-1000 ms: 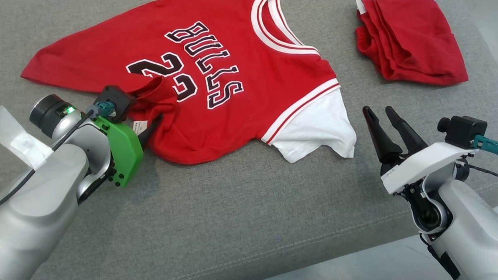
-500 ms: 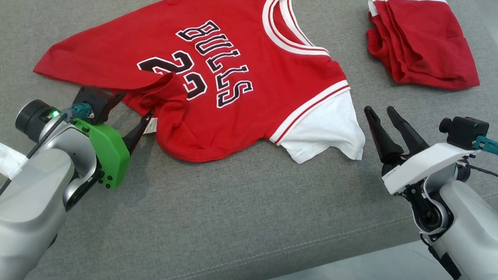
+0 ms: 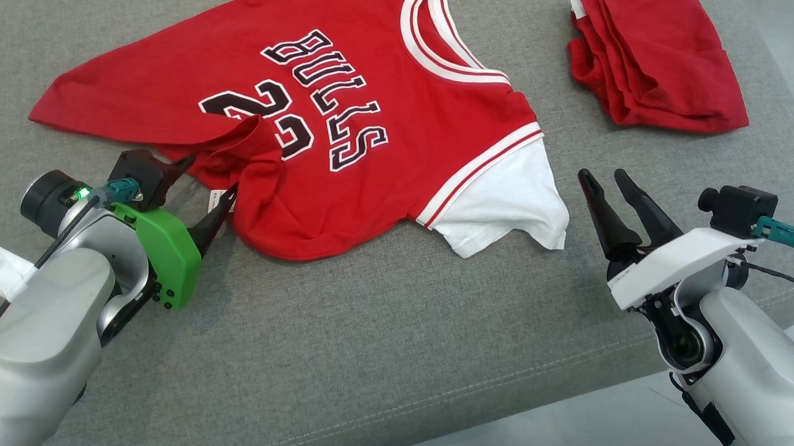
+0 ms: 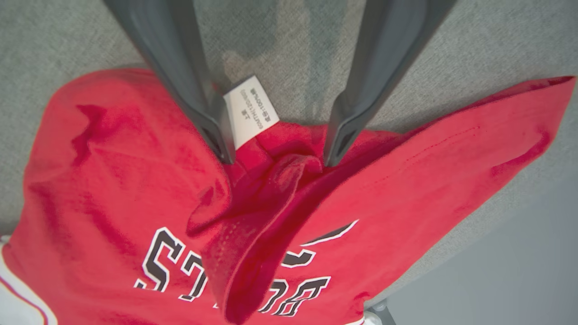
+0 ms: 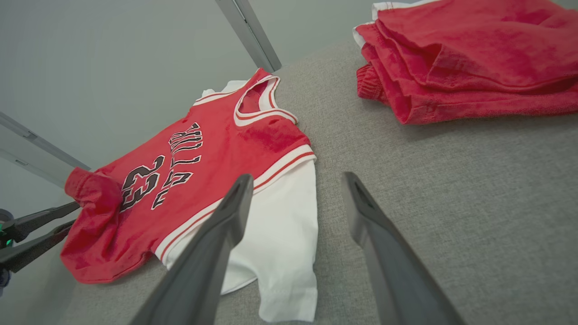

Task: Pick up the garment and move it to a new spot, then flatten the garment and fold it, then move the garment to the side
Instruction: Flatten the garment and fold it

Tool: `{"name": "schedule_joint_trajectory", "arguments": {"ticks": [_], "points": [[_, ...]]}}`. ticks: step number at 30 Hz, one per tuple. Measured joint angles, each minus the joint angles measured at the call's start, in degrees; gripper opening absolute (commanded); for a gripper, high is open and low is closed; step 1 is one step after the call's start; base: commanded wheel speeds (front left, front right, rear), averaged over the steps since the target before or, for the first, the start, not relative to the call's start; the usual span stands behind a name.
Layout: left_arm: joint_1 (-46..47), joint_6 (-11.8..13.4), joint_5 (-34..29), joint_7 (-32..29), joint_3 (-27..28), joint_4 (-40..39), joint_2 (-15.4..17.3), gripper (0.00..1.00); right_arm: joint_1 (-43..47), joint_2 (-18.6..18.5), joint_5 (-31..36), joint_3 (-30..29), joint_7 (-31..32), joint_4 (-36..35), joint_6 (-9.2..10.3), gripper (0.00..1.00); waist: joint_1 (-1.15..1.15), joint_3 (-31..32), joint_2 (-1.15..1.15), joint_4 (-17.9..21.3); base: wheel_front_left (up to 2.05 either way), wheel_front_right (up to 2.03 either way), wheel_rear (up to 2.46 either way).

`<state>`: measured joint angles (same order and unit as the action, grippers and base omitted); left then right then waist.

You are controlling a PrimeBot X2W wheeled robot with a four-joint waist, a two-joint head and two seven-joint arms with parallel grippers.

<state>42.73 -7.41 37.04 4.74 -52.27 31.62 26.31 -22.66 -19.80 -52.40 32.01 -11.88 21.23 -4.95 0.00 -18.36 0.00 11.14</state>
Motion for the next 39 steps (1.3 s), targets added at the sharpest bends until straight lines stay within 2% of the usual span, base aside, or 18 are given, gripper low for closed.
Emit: {"name": "schedule_joint_trajectory", "arguments": {"ticks": [10,15,21,23,30,32,34,35,39], "points": [[0.1,0.0,-2.2,1.9,-0.4,1.3,-0.2,0.98,0.0,-0.1,0.0,-0.2,0.0,0.0,0.00,1.00,0.00,-0.4,0.00,0.8,0.00,0.00,0.00],[0.4,0.1,-3.1,3.2,-0.5,1.9,-0.2,0.92,0.0,-0.1,0.0,-0.2,0.0,-0.1,0.00,1.00,0.00,-0.5,0.00,1.0,0.00,0.00,0.00],[1.2,0.7,-3.8,4.8,-0.6,3.0,-0.3,0.58,0.0,0.0,0.0,-0.1,0.0,-0.1,0.00,1.00,0.00,-0.7,0.00,1.3,0.00,0.00,0.00],[1.2,0.9,-3.9,5.0,-0.7,3.4,-0.4,0.50,0.0,0.0,0.0,0.0,0.0,-0.1,0.00,1.00,0.00,-0.7,0.00,1.4,0.00,0.00,0.00],[1.2,0.9,-4.0,5.0,-1.3,5.3,-1.4,0.48,0.0,0.0,0.0,0.2,0.0,0.0,-0.01,1.00,0.00,-0.5,0.00,1.7,0.00,0.00,0.00],[1.2,0.9,-4.0,5.0,-1.3,5.9,-1.6,0.43,0.0,0.1,0.0,0.3,0.0,0.0,-0.01,1.00,0.00,-0.4,0.00,1.8,0.00,0.00,0.00],[1.2,0.9,-4.0,5.4,-1.3,6.6,-1.7,0.25,0.0,0.1,0.0,0.3,0.0,0.1,-0.02,1.00,0.00,-0.3,0.00,2.0,0.00,0.00,0.00],[1.2,0.9,-4.0,5.5,-1.3,6.8,-1.8,0.00,0.0,0.1,0.0,0.3,0.0,0.1,-0.02,1.00,0.00,-0.2,0.00,2.0,0.00,0.00,0.00],[1.2,0.9,-4.0,6.2,-1.6,6.8,-2.3,0.00,0.0,0.1,0.0,0.3,0.0,0.5,-0.02,1.00,0.00,0.1,0.00,2.1,0.00,0.00,0.00]]}}
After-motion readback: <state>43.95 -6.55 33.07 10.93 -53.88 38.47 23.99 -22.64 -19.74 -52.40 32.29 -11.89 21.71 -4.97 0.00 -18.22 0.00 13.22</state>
